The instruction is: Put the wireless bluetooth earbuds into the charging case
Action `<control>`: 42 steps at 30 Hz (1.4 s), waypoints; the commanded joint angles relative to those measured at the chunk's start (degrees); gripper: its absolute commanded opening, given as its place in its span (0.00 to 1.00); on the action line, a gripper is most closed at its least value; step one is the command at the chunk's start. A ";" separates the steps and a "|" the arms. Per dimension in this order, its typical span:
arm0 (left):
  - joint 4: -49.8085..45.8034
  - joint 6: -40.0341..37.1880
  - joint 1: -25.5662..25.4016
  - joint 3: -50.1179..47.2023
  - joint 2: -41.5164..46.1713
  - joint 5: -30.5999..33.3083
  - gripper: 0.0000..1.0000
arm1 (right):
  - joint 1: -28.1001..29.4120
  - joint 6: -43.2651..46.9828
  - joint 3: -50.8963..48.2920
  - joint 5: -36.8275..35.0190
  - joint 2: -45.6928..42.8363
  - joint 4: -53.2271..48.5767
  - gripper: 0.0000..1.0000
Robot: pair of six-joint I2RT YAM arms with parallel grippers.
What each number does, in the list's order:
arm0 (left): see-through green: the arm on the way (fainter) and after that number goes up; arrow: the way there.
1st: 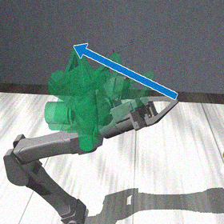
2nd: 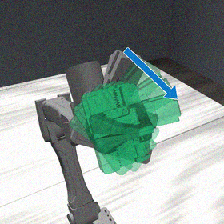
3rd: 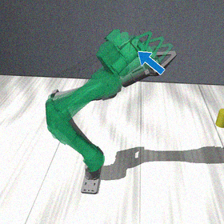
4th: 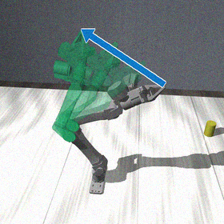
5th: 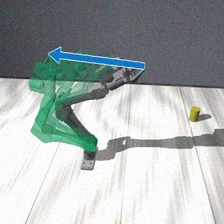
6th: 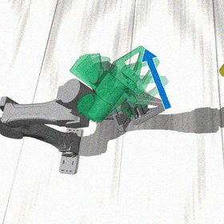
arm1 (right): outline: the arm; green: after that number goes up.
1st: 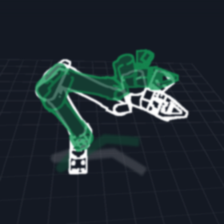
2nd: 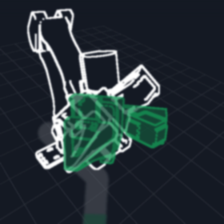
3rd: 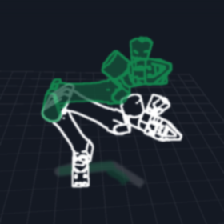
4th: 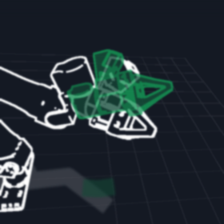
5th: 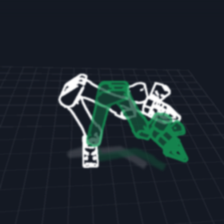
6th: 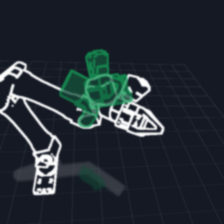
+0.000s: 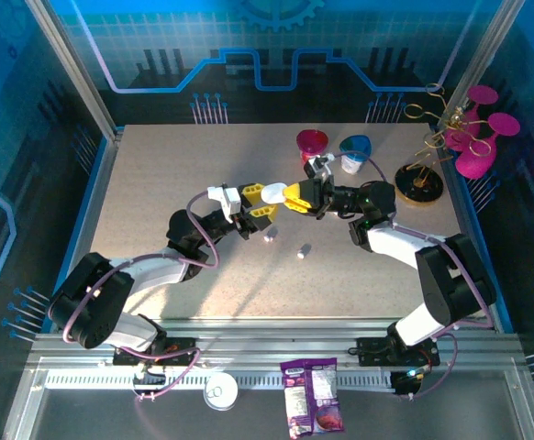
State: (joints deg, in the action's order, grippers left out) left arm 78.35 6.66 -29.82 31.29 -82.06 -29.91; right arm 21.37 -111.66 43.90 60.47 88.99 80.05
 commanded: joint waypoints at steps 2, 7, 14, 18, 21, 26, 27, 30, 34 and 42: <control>1.90 1.32 -0.76 2.11 -0.44 -4.37 0.46 | 1.02 0.65 0.57 -1.27 1.10 1.38 0.17; 1.90 1.43 -0.75 2.29 -0.42 -4.70 0.46 | 1.22 0.74 0.87 -1.05 1.36 1.38 0.17; 1.90 1.87 -0.76 2.71 -0.62 -5.11 0.49 | 1.30 0.81 0.80 -0.88 1.71 1.42 0.17; 1.90 2.01 -0.76 2.73 -0.69 -5.29 0.51 | 1.22 0.76 0.61 -0.66 1.58 1.37 0.17; 1.90 1.88 -0.76 2.73 -0.72 -5.43 0.48 | 1.00 0.62 0.40 -0.58 1.45 1.40 0.17; 1.85 1.91 -0.70 2.64 -0.90 -5.85 0.55 | 0.79 0.30 0.88 -0.74 1.10 1.42 0.17; 1.90 1.91 -0.71 2.55 -0.86 -5.87 0.58 | 0.78 0.21 1.10 -0.78 0.97 1.38 0.17; 1.90 1.74 -0.76 2.37 -0.78 -5.86 0.59 | 0.78 0.01 1.54 -0.80 0.66 1.42 0.17; 1.90 1.66 -0.75 2.29 -0.77 -6.00 0.56 | 0.71 -0.26 1.47 -1.05 0.67 1.43 0.16; 1.85 1.18 -0.72 2.20 -1.08 -5.73 0.62 | 0.73 -0.70 2.11 -1.05 -0.22 1.43 0.16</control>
State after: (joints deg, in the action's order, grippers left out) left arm 78.37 7.62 -29.87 32.23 -82.59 -33.06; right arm 22.15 -112.09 44.05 60.62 89.91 80.42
